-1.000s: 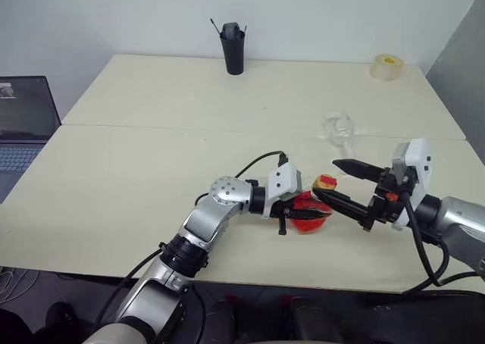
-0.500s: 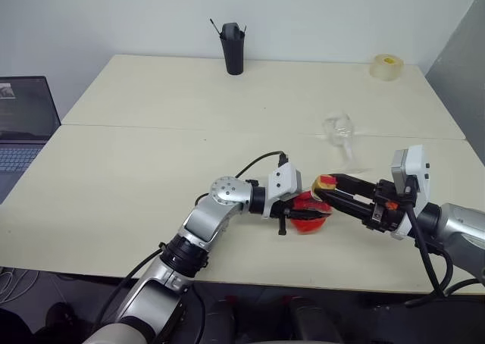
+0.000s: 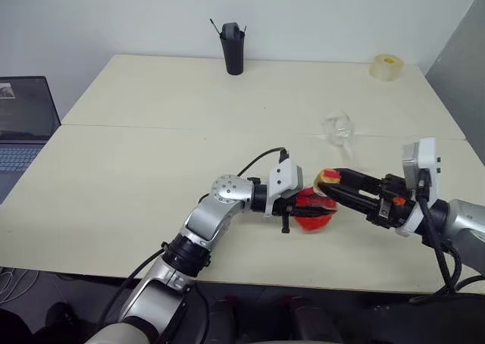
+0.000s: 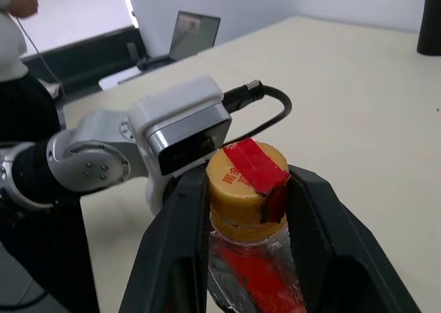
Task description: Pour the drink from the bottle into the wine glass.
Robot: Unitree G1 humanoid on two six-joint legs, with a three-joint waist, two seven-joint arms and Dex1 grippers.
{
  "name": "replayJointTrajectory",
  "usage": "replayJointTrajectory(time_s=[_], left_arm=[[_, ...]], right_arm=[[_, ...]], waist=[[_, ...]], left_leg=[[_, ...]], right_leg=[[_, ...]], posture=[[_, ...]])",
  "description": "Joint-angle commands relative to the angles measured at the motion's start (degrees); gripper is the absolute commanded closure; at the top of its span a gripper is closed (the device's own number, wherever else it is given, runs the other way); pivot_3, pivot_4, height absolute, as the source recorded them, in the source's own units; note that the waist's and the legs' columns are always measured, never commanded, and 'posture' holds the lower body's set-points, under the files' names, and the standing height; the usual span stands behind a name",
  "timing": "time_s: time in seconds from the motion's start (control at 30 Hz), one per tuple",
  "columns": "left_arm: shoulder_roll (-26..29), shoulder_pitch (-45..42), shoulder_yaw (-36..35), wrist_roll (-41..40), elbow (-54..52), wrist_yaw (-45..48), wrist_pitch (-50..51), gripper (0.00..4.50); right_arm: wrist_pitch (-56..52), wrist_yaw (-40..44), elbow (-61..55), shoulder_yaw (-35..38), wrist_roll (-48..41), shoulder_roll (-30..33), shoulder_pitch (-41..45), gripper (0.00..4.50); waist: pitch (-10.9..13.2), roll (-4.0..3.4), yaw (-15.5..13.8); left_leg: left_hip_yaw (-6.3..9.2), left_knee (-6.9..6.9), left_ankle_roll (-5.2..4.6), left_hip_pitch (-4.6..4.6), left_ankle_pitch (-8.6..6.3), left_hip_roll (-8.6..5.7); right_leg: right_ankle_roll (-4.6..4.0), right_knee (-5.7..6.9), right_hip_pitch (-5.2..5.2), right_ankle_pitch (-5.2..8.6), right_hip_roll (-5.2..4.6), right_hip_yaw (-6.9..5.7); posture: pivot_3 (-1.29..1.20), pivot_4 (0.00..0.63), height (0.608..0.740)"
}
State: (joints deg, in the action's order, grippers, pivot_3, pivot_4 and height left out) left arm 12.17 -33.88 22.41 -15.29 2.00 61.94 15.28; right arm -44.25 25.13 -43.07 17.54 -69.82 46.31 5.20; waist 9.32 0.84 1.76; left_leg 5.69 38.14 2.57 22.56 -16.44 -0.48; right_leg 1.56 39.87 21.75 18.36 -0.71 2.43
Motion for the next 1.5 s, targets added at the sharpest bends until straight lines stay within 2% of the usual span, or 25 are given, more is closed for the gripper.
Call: replayJointTrajectory(time_s=[0.03,0.17,0.23,0.33,0.57,0.63,0.77,0.93,1.07,1.4,1.5], left_arm=[[0.3,0.2,0.6,1.0,-0.3,0.1,-0.4,3.63],[0.3,0.2,0.6,1.2,-0.2,0.3,-0.4,3.63],[0.3,0.3,0.6,1.3,-0.2,0.3,-0.4,3.63],[0.4,0.2,0.6,1.4,-0.2,0.4,-0.4,3.63],[0.7,0.3,0.4,1.6,-0.4,0.1,-0.4,3.63],[0.9,0.5,0.3,1.5,-0.5,0.1,-0.4,3.63],[1.0,0.6,0.3,1.5,-0.7,0.0,-0.5,3.63],[1.0,0.5,0.4,1.6,-0.8,0.0,-0.5,3.63],[1.0,0.2,0.3,1.7,-0.6,0.0,-0.6,3.63],[0.8,0.0,0.2,1.7,-0.3,-0.2,-0.8,3.63],[0.5,-0.1,-0.4,1.6,0.1,-0.8,-0.8,3.63]], right_arm=[[5.2,-2.3,-2.0,4.9,-10.1,-2.1,3.5,3.29],[7.0,-5.6,-1.8,5.4,-15.3,-3.0,3.6,3.33],[7.0,-6.5,-1.4,5.4,-14.5,-2.9,2.0,3.33],[7.4,-8.6,1.4,6.3,-8.8,-2.7,-0.8,3.33],[11.6,-19.6,15.1,13.0,9.9,-6.2,-5.9,3.33],[12.7,-21.0,17.0,13.2,15.2,-7.7,-8.3,3.33],[11.1,-31.1,27.2,11.2,28.6,-11.2,-11.4,3.33],[10.5,-35.0,35.0,10.4,35.4,-16.9,-11.4,3.33],[12.4,-32.3,35.9,9.2,37.9,-19.8,-10.4,3.34],[10.9,-29.2,27.5,11.1,39.7,-19.3,-7.8,0.03],[9.2,-28.8,22.4,11.8,39.7,-17.4,-6.8,0.00]], waist=[[0.0,-0.02,0.2],[0.0,0.03,-0.1],[0.0,0.03,-0.1],[0.0,0.03,-0.1],[0.0,0.00,-0.2],[0.0,-0.01,-0.2],[-0.1,-0.09,-0.1],[-0.2,-0.35,0.3],[-0.2,-0.32,0.2],[-0.2,-0.36,0.2],[-0.2,-0.37,0.2]], left_leg=[[-0.04,0.00,0.00,-0.04,0.00,0.00],[0.04,-0.01,0.00,-0.01,0.00,-0.01],[0.01,-0.01,0.00,0.00,0.00,-0.04],[0.02,-0.01,0.00,0.01,0.00,-0.04],[-0.05,-0.05,0.01,-0.03,0.00,-0.04],[-0.10,-0.08,0.01,-0.02,0.00,-0.02],[-0.16,-0.09,0.01,-0.10,0.01,-0.01],[-0.30,-0.16,0.02,-0.20,0.01,0.01],[-0.35,-0.17,0.00,-0.52,0.00,0.02],[-0.33,-0.20,0.00,-0.61,0.00,0.02],[-0.31,-0.21,0.00,-0.60,0.00,0.02]], right_leg=[[0.00,0.01,0.00,0.00,0.00,0.03],[0.00,-0.04,-0.04,0.00,0.00,-0.03],[0.00,-0.04,-0.04,0.00,-0.03,-0.02],[0.00,-0.06,-0.04,0.00,-0.03,-0.02],[0.00,-0.01,-0.02,0.00,-0.02,0.02],[0.00,-0.03,-0.02,0.00,-0.01,0.04],[0.00,0.04,-0.02,0.00,-0.02,0.12],[-0.01,0.05,0.00,0.01,0.02,0.27],[0.00,-0.02,-0.34,0.01,0.06,0.23],[0.01,0.00,-0.37,0.02,0.07,0.31],[0.01,0.00,-0.36,0.02,0.07,0.31]], posture=[[0.00,0.150,0.740],[0.00,0.150,0.740],[0.00,0.150,0.740],[0.00,0.150,0.740],[0.00,0.150,0.740],[0.00,0.150,0.740],[0.00,0.150,0.740],[0.00,0.150,0.740],[0.00,0.150,0.740],[0.00,0.150,0.740],[0.00,0.150,0.740]])
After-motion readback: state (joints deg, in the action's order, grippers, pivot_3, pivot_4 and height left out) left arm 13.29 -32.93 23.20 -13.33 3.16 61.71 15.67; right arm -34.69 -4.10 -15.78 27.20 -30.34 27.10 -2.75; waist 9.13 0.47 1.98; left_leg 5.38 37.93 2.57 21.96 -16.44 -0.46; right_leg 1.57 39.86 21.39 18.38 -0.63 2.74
